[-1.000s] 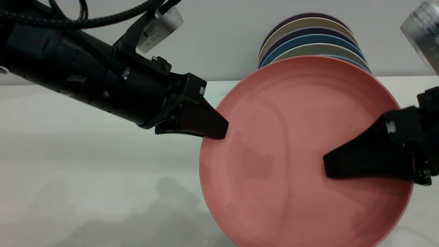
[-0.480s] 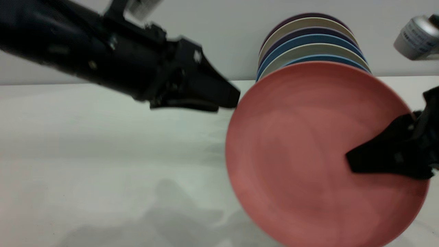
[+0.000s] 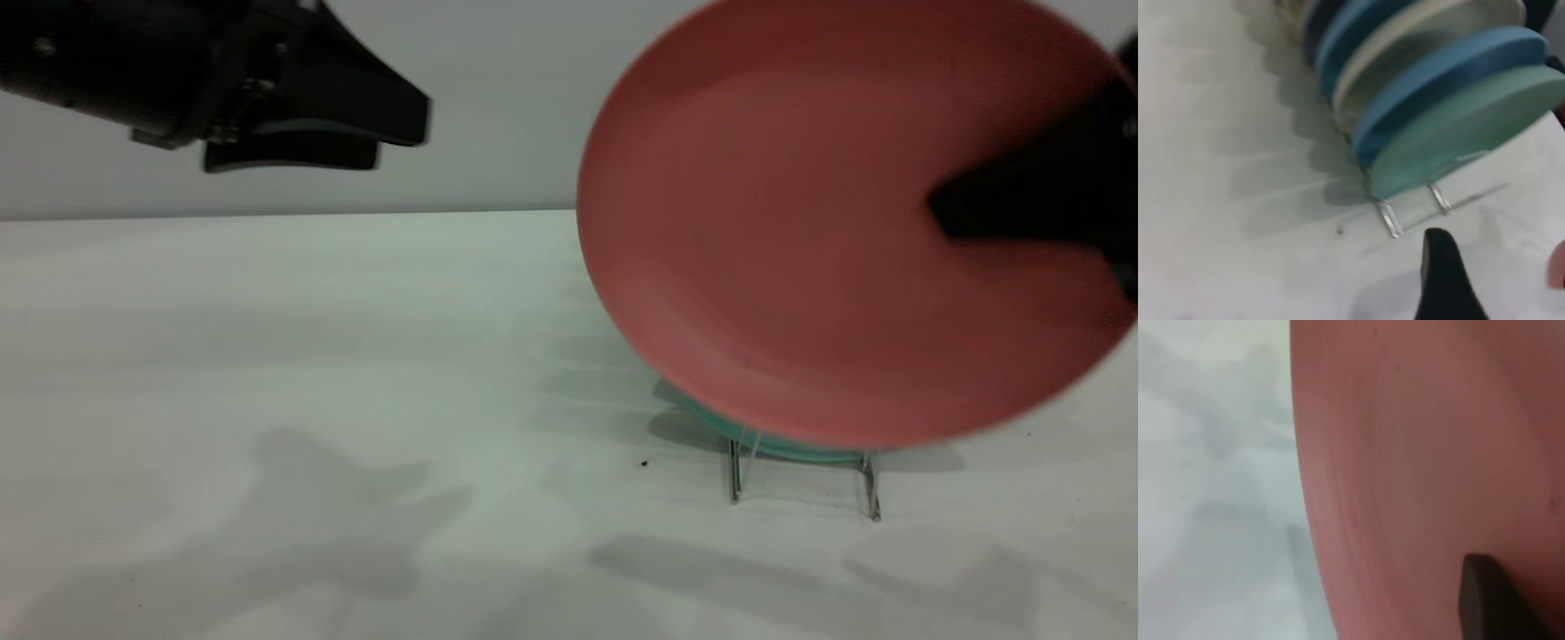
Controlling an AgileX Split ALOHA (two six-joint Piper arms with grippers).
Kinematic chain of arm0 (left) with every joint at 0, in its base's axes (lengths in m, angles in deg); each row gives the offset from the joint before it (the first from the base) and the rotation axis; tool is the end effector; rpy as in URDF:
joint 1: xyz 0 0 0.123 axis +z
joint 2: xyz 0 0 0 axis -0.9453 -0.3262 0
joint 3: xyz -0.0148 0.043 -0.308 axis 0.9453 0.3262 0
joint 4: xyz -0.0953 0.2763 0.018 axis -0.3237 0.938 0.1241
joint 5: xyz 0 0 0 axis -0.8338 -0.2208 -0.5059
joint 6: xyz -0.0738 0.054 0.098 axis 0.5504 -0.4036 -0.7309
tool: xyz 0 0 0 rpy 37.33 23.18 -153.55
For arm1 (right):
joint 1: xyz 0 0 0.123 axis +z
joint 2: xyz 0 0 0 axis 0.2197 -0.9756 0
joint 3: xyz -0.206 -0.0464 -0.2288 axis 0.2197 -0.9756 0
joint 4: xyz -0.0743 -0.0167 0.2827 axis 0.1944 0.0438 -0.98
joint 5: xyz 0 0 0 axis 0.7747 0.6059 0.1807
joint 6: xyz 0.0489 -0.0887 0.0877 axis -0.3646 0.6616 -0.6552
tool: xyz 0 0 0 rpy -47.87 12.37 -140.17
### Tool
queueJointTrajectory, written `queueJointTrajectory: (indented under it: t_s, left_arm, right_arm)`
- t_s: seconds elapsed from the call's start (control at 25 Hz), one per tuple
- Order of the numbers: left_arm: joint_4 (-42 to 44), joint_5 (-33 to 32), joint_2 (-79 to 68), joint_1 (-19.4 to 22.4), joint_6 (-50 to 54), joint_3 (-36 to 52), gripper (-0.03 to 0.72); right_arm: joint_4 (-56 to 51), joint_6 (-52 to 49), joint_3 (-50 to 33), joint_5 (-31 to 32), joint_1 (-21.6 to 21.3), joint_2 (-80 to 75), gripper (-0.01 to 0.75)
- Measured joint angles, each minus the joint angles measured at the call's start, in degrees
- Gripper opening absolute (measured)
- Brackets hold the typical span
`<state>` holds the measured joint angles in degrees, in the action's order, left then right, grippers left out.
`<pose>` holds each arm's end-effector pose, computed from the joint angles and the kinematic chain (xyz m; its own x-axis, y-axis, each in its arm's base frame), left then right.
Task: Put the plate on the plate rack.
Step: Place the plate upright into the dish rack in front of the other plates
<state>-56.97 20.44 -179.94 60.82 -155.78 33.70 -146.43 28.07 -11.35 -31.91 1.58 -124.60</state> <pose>0.3481 -0.1287 0.1758 -0.7307 -0.0062 -0.6827 0.4019 0.8044 -0.4375 0.2611 0.1160 0.1998 -0.2010 -0.6001 -0.7743 -0.7527 0.6005 -0.2700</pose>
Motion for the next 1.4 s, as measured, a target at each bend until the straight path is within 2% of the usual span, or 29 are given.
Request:
queueJointTrajectory:
  t_s: [0.32,1.4]
  left_arm:
    - [0.0,0.1,0.0,4.2,0.1,0.0,0.460]
    - [0.0,0.1,0.0,4.3,-0.9,0.0,0.460]
  right_arm:
    - [5.9,6.1,7.1,-2.9,0.0,-3.0,0.133]
    - [10.5,6.2,10.6,-10.7,0.0,-14.8,0.132]
